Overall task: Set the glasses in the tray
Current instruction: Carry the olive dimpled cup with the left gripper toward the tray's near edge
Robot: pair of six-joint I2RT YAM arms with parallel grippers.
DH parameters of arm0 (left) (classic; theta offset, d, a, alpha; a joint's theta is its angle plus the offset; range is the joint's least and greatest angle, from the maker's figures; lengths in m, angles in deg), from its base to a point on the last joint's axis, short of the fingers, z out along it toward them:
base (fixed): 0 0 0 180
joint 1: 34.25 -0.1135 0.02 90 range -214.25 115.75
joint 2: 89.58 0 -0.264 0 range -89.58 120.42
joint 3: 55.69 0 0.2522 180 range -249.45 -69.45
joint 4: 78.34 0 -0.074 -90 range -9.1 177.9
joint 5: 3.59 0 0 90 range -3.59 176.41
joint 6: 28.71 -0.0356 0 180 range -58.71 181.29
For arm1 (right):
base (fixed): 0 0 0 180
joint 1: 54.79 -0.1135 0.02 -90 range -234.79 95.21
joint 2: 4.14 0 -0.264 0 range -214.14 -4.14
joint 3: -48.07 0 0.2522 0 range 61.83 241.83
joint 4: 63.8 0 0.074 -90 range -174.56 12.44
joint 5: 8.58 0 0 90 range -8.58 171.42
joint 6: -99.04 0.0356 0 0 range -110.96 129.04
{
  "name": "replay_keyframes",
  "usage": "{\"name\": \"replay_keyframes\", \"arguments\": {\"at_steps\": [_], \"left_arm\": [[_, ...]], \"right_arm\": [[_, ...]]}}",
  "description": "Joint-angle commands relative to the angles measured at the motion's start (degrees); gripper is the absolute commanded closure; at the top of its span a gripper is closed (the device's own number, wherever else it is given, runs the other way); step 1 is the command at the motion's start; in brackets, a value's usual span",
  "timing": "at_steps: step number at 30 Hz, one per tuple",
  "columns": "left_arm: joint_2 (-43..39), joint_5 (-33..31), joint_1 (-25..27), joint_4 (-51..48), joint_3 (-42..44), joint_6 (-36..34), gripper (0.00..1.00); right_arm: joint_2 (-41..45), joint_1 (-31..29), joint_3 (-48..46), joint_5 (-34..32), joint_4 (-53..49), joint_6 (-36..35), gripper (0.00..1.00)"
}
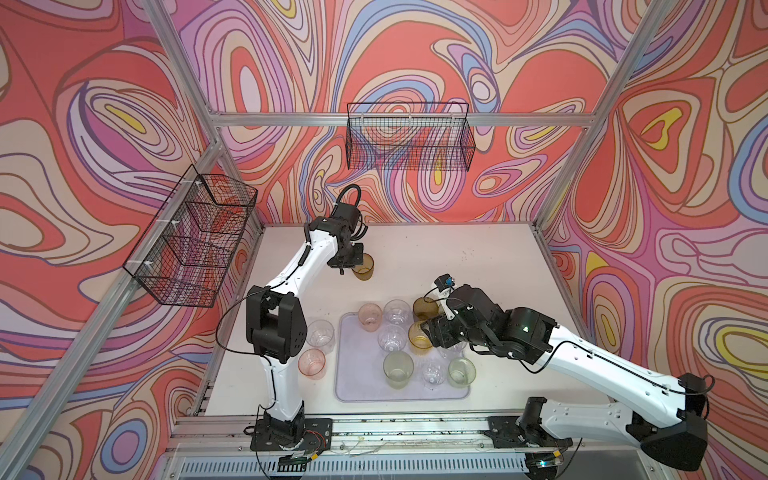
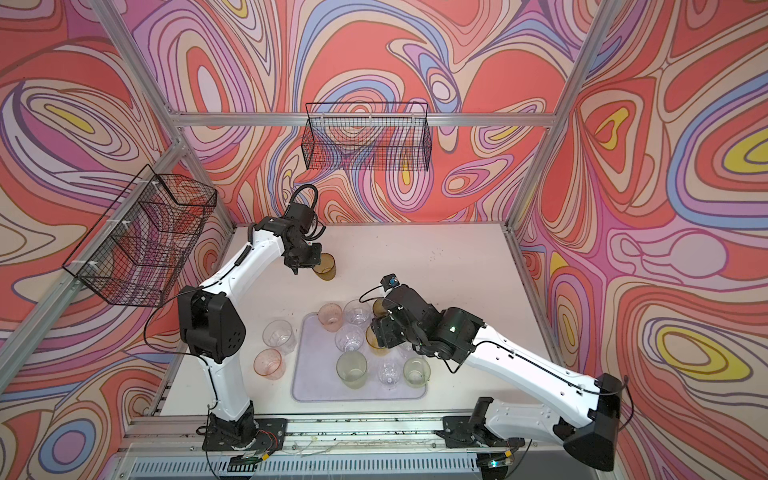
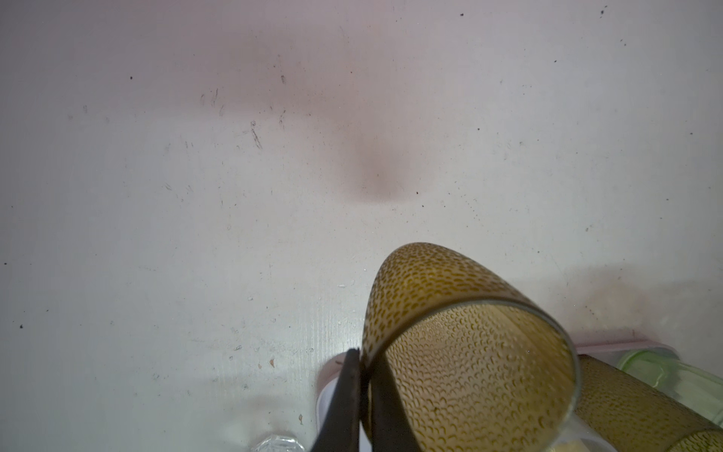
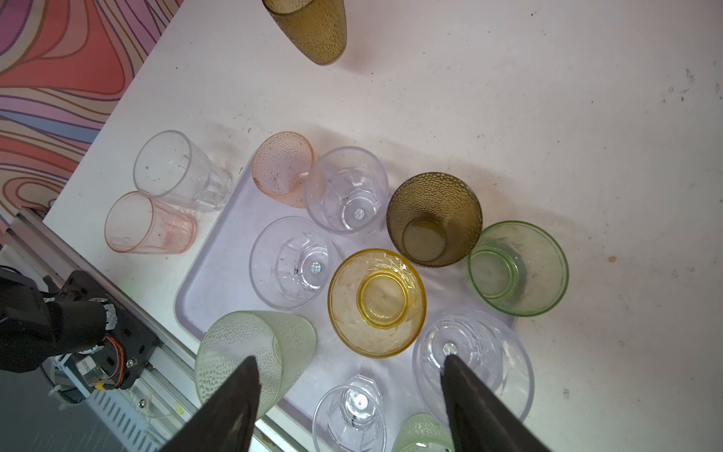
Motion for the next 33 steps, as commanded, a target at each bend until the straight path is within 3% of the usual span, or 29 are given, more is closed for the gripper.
{"name": "replay_keyframes", "arguments": {"at_steps": [1, 33], "left_arm": [[-2.8, 0.7, -0.4, -2.3, 1.4, -1.0, 1.0], [-21.1, 1.7, -0.4, -12.5, 11.7, -1.7, 1.0]], "right_arm": [[0.7, 0.2, -0.7, -0.8, 1.3, -0.5, 0.24], [-0.4, 0.2, -0.1, -2.1, 3.5, -0.8, 0.24]]}}
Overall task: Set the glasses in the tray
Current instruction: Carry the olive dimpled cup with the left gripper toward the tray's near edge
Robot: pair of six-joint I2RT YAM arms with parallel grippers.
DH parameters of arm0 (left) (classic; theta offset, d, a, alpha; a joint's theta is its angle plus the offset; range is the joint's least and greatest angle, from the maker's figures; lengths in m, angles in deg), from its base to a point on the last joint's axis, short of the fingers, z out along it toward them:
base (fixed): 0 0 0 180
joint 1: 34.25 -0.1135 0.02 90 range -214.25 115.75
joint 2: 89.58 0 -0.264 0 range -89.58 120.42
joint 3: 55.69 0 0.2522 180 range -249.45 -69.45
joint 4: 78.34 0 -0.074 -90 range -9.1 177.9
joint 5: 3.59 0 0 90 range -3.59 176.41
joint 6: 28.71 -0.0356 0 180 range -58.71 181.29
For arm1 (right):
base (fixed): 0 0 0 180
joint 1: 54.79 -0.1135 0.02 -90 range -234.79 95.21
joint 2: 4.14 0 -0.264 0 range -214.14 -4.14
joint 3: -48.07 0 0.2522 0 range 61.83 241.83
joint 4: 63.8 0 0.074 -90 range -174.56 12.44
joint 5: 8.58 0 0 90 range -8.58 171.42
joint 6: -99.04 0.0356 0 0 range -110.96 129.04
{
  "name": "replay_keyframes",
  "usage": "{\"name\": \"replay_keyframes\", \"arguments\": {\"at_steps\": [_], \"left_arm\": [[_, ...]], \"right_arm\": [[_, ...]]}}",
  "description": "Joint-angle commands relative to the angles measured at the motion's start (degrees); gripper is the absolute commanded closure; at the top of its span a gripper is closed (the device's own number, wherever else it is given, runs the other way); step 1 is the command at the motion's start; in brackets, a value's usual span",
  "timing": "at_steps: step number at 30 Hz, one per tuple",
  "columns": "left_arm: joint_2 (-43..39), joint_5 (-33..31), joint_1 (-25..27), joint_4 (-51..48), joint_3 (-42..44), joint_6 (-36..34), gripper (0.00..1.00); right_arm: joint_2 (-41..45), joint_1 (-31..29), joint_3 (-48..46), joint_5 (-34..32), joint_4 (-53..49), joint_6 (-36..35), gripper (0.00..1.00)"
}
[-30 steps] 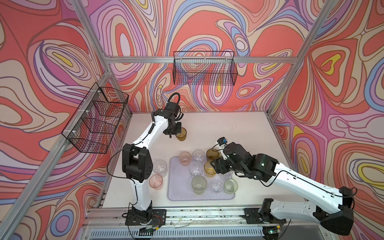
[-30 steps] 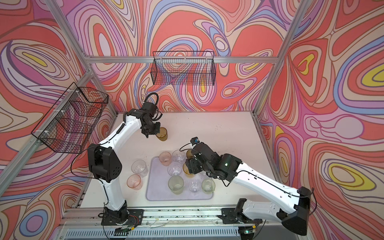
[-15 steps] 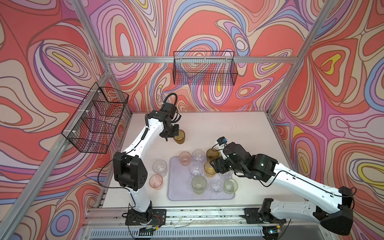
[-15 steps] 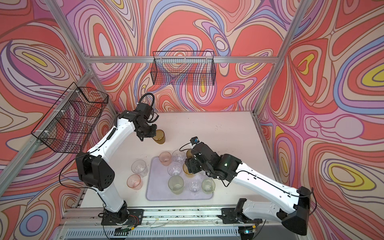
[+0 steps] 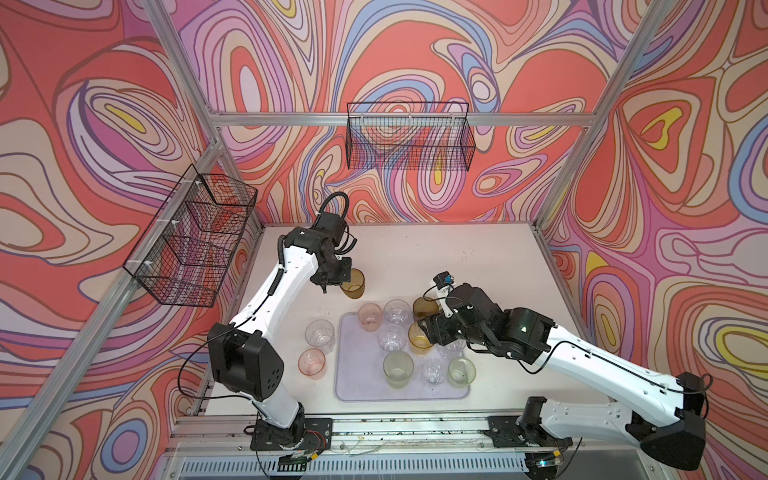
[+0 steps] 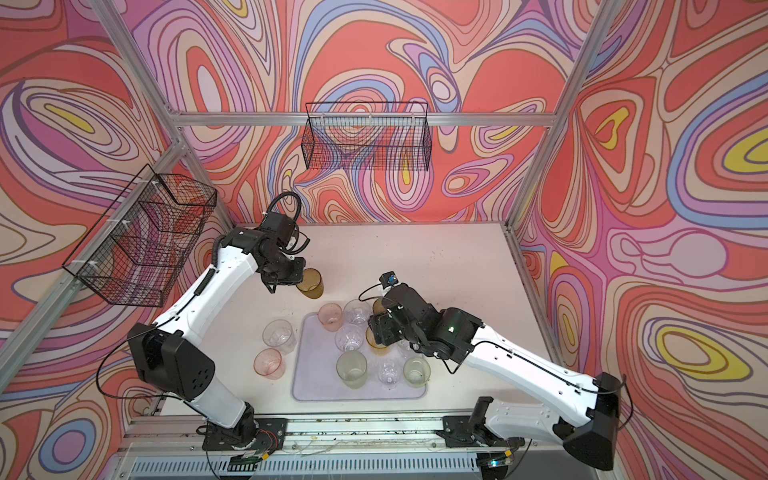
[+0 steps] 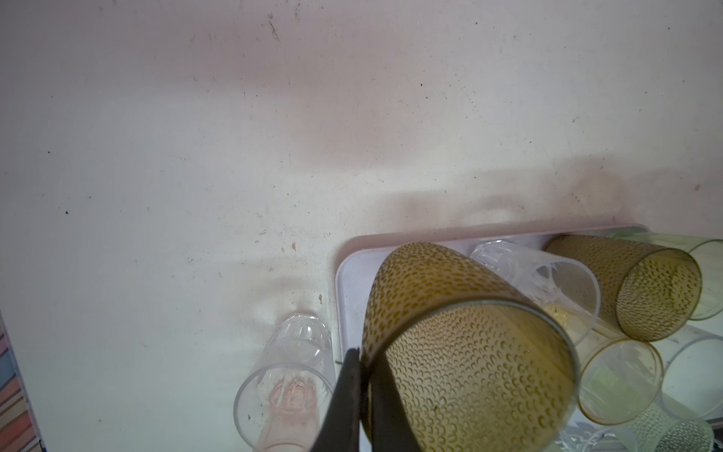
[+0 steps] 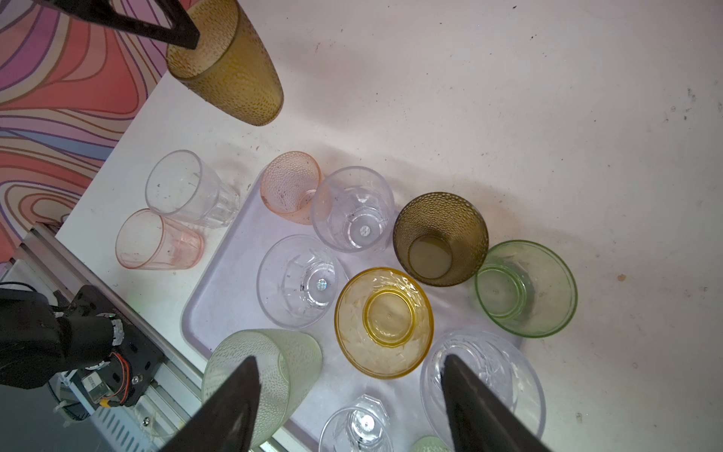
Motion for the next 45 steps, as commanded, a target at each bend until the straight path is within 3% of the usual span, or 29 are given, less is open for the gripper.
{"name": "replay_keyframes", "arguments": {"at_steps": [1, 28, 45], "left_arm": [[-3.3, -0.3, -0.4, -4.0, 0.4, -0.9, 1.0], [-15.3, 1.2, 0.3, -8.5, 9.3, 0.3, 1.0], [-20.2, 1.8, 5.5, -4.5, 19.7, 5.7, 1.0]], "right_arm": [[-0.2, 0.3, 0.5, -1.6, 0.2, -0.7, 0.24], [-2.4, 0.2, 1.3, -0.6, 1.3, 0.1, 0.24], [-3.8, 0.2, 2.5, -0.5, 0.8, -0.1, 0.24]]}}
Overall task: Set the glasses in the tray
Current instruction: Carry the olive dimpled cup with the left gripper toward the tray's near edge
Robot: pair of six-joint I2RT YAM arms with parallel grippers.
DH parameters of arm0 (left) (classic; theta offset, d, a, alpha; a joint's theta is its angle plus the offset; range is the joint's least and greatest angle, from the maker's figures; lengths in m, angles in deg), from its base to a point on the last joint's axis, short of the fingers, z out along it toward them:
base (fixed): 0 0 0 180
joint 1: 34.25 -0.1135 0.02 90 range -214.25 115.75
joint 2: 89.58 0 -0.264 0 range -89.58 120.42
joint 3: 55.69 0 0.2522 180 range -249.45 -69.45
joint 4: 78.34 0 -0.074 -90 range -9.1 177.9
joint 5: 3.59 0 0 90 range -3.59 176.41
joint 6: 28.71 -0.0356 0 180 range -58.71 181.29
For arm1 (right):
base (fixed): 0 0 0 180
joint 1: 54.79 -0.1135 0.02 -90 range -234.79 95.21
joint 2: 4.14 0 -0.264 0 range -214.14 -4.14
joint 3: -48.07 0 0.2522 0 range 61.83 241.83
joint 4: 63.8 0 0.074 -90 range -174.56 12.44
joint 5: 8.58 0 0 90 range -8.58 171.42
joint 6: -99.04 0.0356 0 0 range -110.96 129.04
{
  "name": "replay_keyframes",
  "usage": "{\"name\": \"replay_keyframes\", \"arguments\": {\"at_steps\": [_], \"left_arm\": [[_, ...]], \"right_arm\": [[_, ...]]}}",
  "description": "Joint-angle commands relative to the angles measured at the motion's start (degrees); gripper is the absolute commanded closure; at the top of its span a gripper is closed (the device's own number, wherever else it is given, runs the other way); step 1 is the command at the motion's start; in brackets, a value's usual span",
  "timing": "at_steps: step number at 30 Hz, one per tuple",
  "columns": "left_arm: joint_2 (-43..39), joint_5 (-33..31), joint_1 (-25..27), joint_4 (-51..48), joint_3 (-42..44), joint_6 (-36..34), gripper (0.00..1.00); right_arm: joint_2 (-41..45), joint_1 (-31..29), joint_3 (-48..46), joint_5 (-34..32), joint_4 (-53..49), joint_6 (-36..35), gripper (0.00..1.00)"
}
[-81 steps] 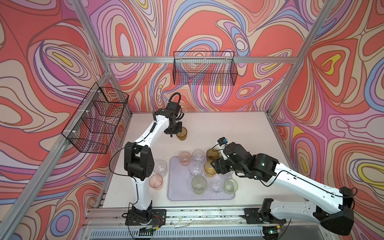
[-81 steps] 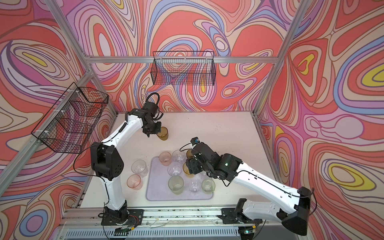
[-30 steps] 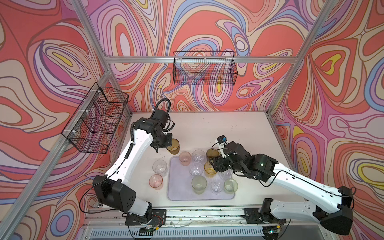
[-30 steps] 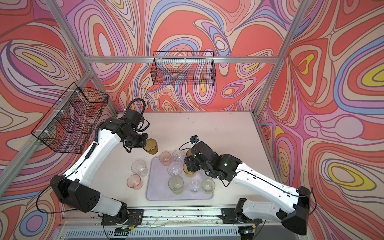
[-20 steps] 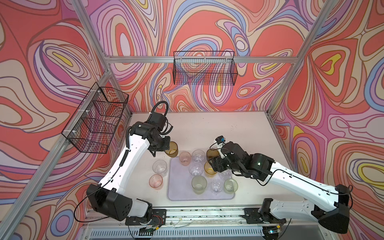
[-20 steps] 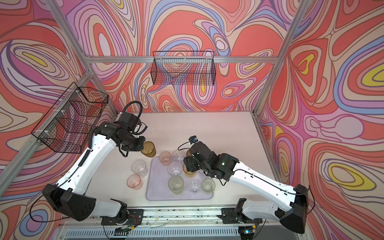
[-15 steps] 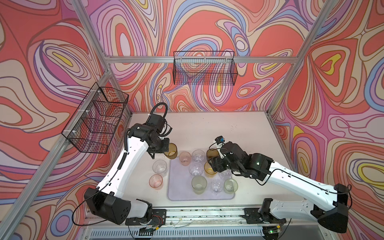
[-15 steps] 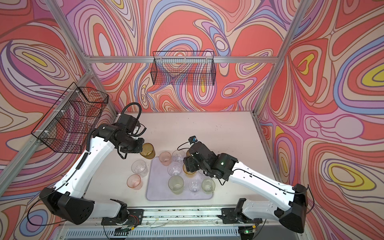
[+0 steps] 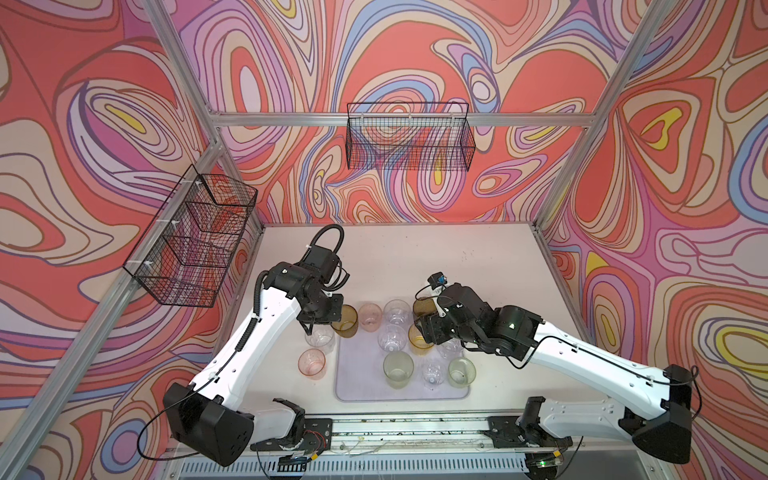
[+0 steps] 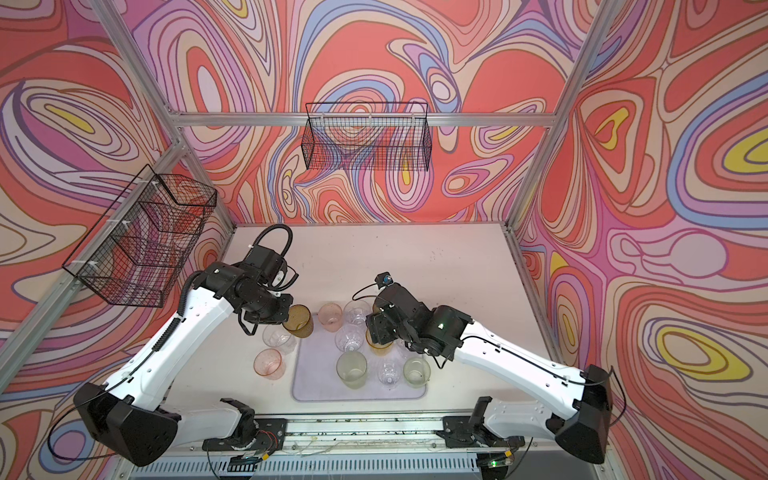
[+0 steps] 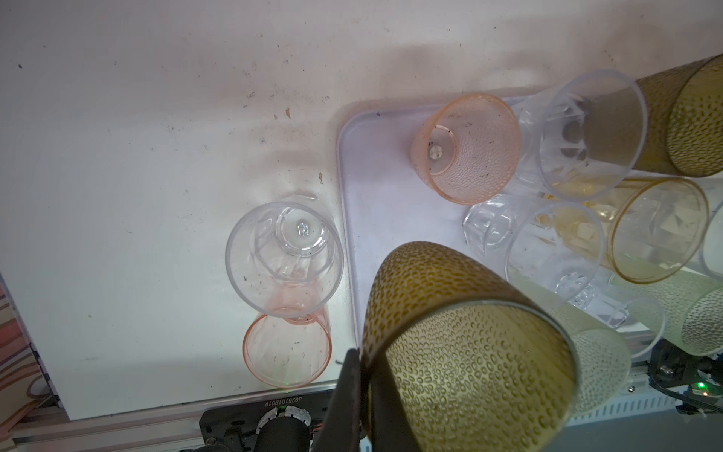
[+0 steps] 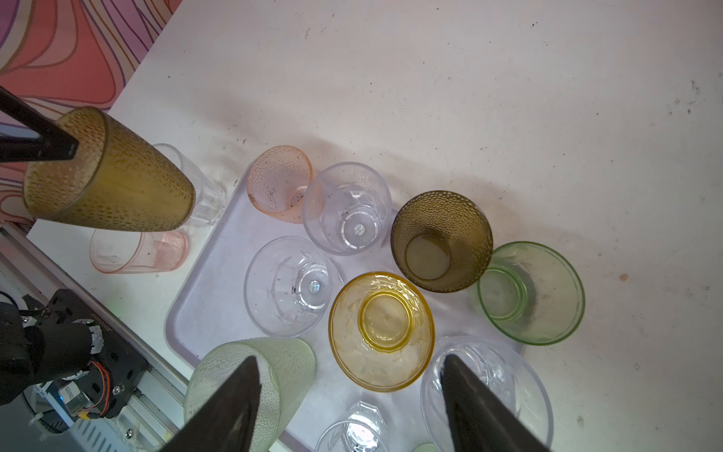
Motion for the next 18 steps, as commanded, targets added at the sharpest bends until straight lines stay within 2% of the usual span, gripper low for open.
{"name": "replay_keyframes", "arguments": {"at_steps": [1, 18], "left_arm": [[-1.9, 0.8, 1.0, 1.1, 1.7, 2.4, 1.0], [-2.2, 0.8, 5.2, 7.2, 8.7, 6.0, 1.0]], "right_arm": [[-0.6, 0.2, 2.0, 0.1, 0.0, -0.2, 0.24], [-0.9, 0.2, 2.2, 0.2, 0.0, -0.1, 0.24]]}}
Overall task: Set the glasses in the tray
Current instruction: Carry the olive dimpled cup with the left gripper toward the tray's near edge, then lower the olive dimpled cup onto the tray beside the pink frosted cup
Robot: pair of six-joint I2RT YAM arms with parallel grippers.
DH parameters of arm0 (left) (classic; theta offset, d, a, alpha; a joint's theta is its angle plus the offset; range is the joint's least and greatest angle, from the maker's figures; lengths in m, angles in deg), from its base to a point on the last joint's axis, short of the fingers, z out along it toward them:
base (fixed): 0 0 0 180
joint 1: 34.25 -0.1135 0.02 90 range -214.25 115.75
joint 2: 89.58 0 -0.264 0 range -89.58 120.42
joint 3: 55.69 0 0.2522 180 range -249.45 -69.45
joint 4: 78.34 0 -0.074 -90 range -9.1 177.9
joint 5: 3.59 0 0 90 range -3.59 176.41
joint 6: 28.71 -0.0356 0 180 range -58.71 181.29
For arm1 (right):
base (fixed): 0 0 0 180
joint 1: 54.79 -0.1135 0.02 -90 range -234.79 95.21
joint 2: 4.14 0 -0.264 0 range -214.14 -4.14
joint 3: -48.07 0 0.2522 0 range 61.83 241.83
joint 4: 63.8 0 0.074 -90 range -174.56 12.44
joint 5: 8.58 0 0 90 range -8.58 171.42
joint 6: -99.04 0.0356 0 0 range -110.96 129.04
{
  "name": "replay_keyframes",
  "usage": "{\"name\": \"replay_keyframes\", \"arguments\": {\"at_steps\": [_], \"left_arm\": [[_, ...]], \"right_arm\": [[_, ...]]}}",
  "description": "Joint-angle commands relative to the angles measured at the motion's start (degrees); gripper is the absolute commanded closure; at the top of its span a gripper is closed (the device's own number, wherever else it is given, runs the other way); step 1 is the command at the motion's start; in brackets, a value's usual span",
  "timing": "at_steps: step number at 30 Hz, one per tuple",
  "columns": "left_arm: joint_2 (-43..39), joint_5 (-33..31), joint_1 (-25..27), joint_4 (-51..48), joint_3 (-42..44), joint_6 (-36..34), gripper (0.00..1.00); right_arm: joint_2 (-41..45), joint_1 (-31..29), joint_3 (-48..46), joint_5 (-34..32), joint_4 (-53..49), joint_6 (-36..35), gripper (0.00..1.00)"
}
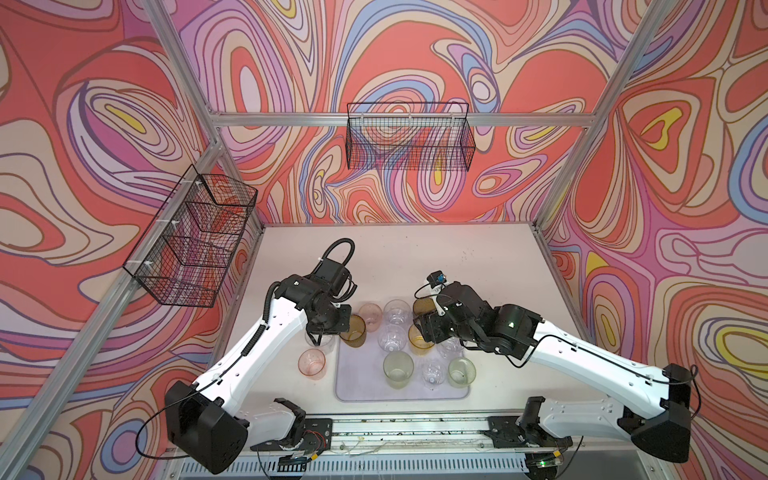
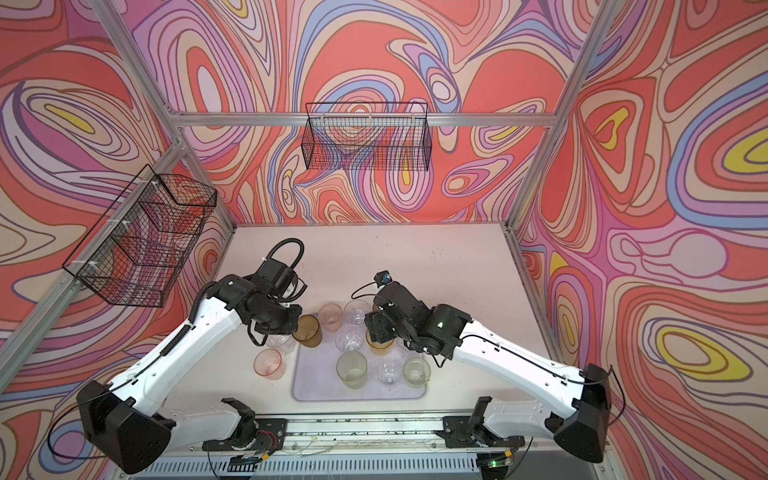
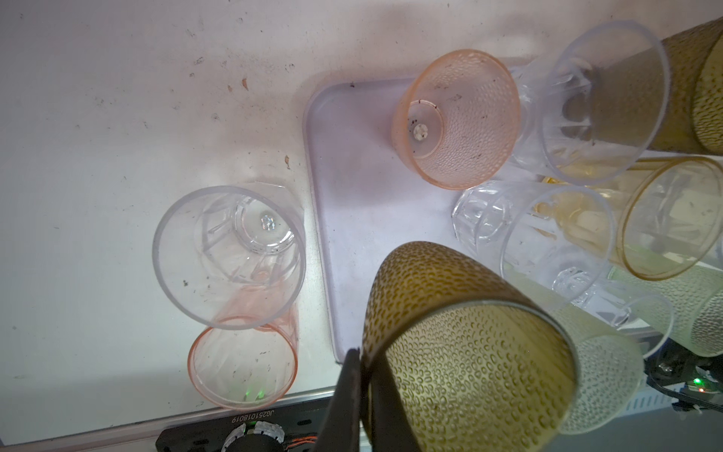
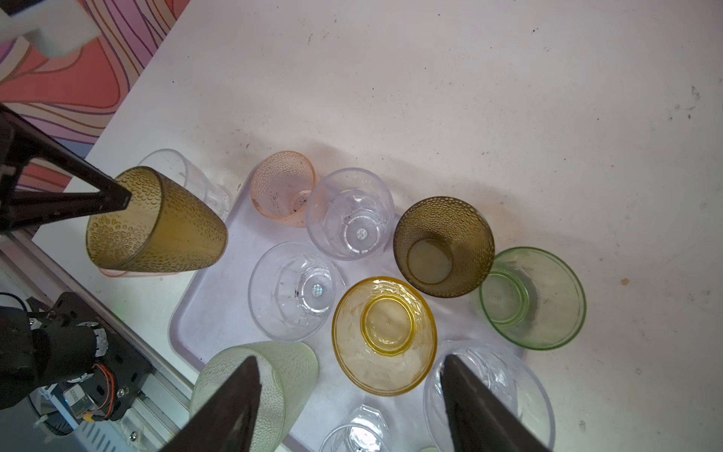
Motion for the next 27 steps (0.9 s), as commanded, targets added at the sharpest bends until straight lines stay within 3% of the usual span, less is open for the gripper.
{"name": "replay_keyframes", "arguments": {"at_steps": [1, 27], "left_arm": [[-0.6, 0.1, 0.6, 1.4, 1.3, 1.3, 1.0], [1.2, -1.6, 2.8, 8.4, 8.1, 3.3, 1.0]], "right_arm": [[-0.4, 0.3, 1.4, 0.2, 0.0, 0.0, 0.24], [-0.7, 0.2, 1.4, 0.4, 0.1, -0.1, 0.24]]}}
